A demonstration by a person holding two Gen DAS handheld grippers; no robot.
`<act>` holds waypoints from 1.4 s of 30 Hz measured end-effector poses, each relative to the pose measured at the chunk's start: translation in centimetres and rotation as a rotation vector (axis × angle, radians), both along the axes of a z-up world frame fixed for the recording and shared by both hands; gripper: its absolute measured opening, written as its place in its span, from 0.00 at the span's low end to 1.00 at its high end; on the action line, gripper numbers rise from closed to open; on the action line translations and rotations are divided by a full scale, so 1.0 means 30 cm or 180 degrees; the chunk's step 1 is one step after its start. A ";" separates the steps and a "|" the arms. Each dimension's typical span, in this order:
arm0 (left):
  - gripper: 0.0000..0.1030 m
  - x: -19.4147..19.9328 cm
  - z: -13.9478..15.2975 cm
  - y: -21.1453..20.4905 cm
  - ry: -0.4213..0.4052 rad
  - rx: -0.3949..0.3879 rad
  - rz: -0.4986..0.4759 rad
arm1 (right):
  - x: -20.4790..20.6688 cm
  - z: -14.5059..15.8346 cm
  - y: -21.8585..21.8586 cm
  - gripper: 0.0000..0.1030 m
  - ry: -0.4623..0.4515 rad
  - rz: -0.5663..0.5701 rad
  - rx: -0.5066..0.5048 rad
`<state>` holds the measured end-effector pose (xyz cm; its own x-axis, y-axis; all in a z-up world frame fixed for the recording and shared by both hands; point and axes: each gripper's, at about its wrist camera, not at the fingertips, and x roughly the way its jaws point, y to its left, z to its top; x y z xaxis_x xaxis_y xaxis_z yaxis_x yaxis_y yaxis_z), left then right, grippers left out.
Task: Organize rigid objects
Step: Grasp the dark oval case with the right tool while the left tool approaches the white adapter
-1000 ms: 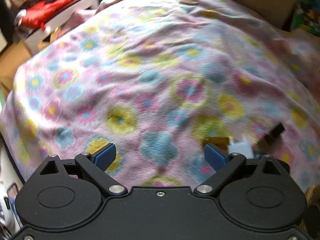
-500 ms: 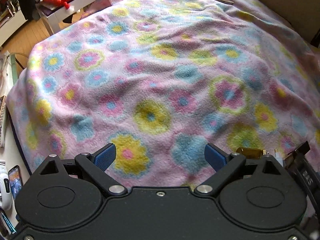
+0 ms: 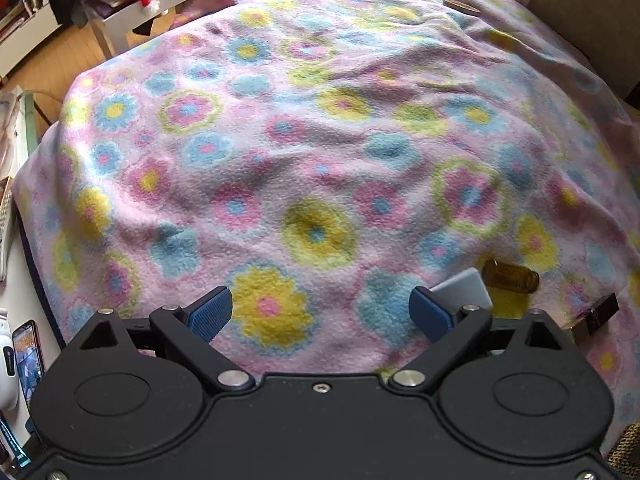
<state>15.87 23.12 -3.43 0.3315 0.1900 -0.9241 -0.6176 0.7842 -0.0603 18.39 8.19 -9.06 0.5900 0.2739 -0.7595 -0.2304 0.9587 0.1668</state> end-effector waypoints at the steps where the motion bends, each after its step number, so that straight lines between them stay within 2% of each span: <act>1: 0.89 -0.001 -0.003 0.007 0.0009 -0.0010 0.0018 | 0.003 0.007 -0.013 0.49 -0.0005 -0.0055 0.0048; 4: 0.89 -0.005 -0.012 0.027 0.0021 -0.0053 0.0069 | 0.010 0.032 -0.072 0.49 -0.0006 -0.0220 0.0146; 6: 0.89 -0.009 -0.012 0.035 0.0012 -0.0077 0.0098 | -0.010 0.061 -0.108 0.50 -0.0063 -0.0184 0.0165; 8: 0.89 -0.010 -0.012 0.038 0.0006 -0.0083 0.0112 | -0.050 0.079 -0.116 0.61 -0.0131 -0.0011 0.0112; 12: 0.89 -0.010 -0.004 0.025 0.0008 0.0041 0.0064 | -0.166 0.085 -0.078 0.74 -0.0288 0.0469 -0.0081; 14: 0.89 -0.011 0.008 0.016 -0.0018 0.0156 0.0010 | -0.221 0.077 -0.048 0.91 -0.0424 0.0557 -0.0218; 15: 0.89 -0.011 0.016 0.009 -0.0050 0.0222 -0.0041 | -0.245 0.067 -0.035 0.94 -0.0480 0.0566 -0.0286; 21: 0.89 0.011 0.049 -0.069 -0.0137 0.0637 -0.0446 | -0.240 0.005 0.019 0.92 -0.0489 0.0572 -0.0478; 23: 0.89 0.020 0.055 -0.096 -0.0175 0.0670 -0.0583 | -0.224 -0.018 0.015 0.87 -0.0429 0.0577 -0.0470; 28: 0.89 0.035 0.051 -0.140 -0.0191 0.0689 -0.0782 | -0.232 -0.008 -0.021 0.87 -0.0420 0.0529 -0.0427; 30: 0.89 0.038 0.036 -0.136 -0.0162 0.0654 -0.0782 | -0.228 -0.005 -0.051 0.87 -0.0407 0.0367 -0.0456; 35: 0.89 0.045 -0.010 -0.069 -0.0168 0.0190 -0.0611 | -0.218 0.002 -0.136 0.87 -0.0361 0.0058 -0.0486; 38: 0.89 0.047 -0.022 -0.073 -0.0168 0.0162 -0.0589 | -0.219 0.000 -0.162 0.87 -0.0357 -0.0001 -0.0480; 42: 0.89 0.067 -0.028 -0.127 -0.0210 0.0178 -0.0768 | -0.224 -0.003 -0.180 0.87 -0.0357 -0.0001 -0.0441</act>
<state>17.89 19.31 -4.27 0.4328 0.1482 -0.8892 -0.4083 0.9116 -0.0468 11.68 2.77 -9.15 0.6733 0.1710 -0.7193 -0.2397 0.9708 0.0065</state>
